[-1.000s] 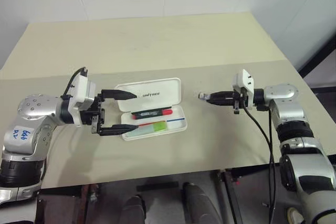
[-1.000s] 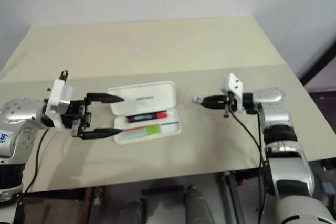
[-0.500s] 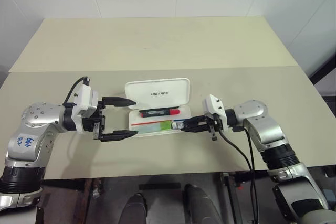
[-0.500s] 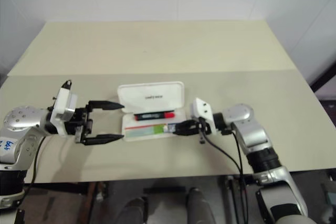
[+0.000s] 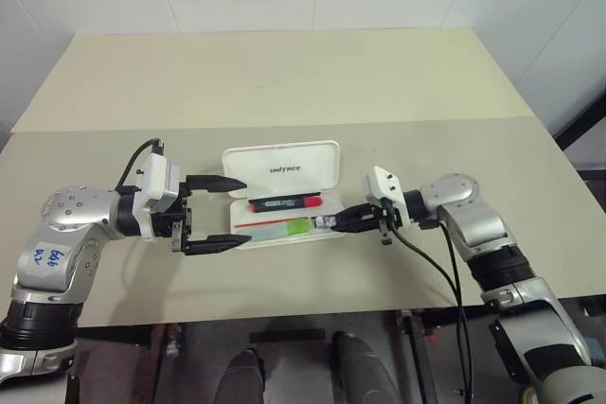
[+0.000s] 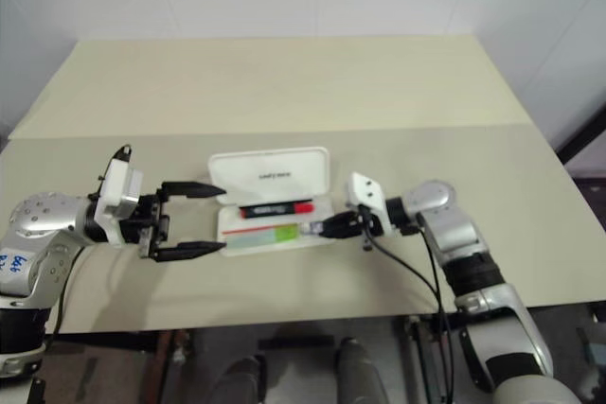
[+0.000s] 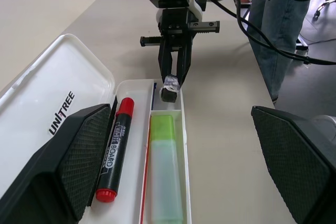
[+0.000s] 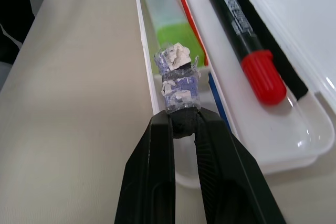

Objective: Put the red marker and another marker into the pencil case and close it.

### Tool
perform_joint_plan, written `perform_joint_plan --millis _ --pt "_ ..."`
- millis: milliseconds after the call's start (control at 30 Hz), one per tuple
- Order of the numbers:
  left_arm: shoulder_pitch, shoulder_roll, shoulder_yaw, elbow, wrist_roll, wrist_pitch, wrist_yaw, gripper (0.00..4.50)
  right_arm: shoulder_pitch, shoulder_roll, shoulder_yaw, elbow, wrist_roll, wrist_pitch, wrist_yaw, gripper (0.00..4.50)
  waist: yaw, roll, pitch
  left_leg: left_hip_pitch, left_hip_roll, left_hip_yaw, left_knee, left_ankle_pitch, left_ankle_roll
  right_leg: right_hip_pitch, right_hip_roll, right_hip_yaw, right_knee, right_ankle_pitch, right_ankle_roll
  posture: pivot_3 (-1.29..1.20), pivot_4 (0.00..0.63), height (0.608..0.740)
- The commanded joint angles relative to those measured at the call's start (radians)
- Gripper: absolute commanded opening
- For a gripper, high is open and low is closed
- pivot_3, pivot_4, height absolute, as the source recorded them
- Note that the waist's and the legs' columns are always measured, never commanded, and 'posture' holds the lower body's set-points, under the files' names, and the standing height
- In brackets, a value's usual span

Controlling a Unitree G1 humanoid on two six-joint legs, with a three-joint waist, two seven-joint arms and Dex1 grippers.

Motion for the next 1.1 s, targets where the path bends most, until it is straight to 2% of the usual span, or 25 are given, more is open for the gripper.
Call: perform_joint_plan --millis 33,233,633,733,833,967,1100 --pt "-0.001 -0.002 0.007 -0.035 -0.003 -0.011 0.007 4.5 -0.032 -0.002 0.005 0.005 -0.003 -0.03 0.013 0.25 -0.001 0.0 0.0 0.0 0.0 0.0 0.0 0.0 0.0 0.0 0.0 0.0 0.0 0.0 0.0 0.0 0.15 0.74" --pt "-0.008 -0.003 0.006 -0.032 -0.002 -0.012 0.01 4.5 -0.052 0.022 0.015 0.066 -0.033 -0.078 -0.013 0.25 -0.001 0.0 0.0 0.0 0.0 0.0 0.0 0.0 0.0 0.0 0.0 0.0 0.0 0.0 0.0 0.0 0.15 0.74" --pt "-0.012 -0.001 0.003 -0.032 -0.001 -0.008 0.015 4.5 -0.07 0.024 -0.001 0.019 -0.001 -0.06 -0.021 4.45 -0.001 0.0 0.0 0.0 0.0 0.0 0.0 0.0 0.0 0.0 0.0 0.0 0.0 0.0 0.0 0.0 0.15 0.74" --pt "-0.017 -0.001 0.002 -0.028 -0.001 -0.007 0.015 4.5 -0.074 0.02 -0.017 -0.022 0.019 -0.049 -0.026 4.45 -0.001 0.0 0.0 0.0 0.0 0.0 0.0 0.0 0.0 0.0 0.0 0.0 0.0 0.0 0.0 0.0 0.15 0.74" --pt "-0.018 0.0 0.01 -0.023 0.0 -0.002 0.027 4.5 -0.039 -0.01 -0.081 -0.177 0.106 0.005 -0.033 4.45 0.001 0.0 0.0 -0.001 0.0 0.0 0.0 0.0 0.0 -0.001 0.0 0.0 0.0 0.0 0.0 0.0 0.15 0.74" --pt "-0.004 0.009 0.029 -0.022 -0.007 -0.002 0.029 4.5 0.068 -0.058 -0.193 -0.36 0.23 0.082 -0.067 4.45 0.012 0.0 0.0 -0.001 0.0 0.0 -0.001 0.0 0.0 0.0 0.0 -0.001 -0.001 0.0 0.0 0.0 0.15 0.74" --pt "0.012 0.019 0.049 -0.021 -0.015 0.001 0.024 4.5 0.145 -0.11 -0.257 -0.449 0.273 0.131 -0.113 4.45 0.021 0.0 0.0 -0.001 0.0 0.0 -0.001 0.0 0.0 0.0 0.0 0.0 -0.002 0.0 0.0 0.0 0.15 0.74"
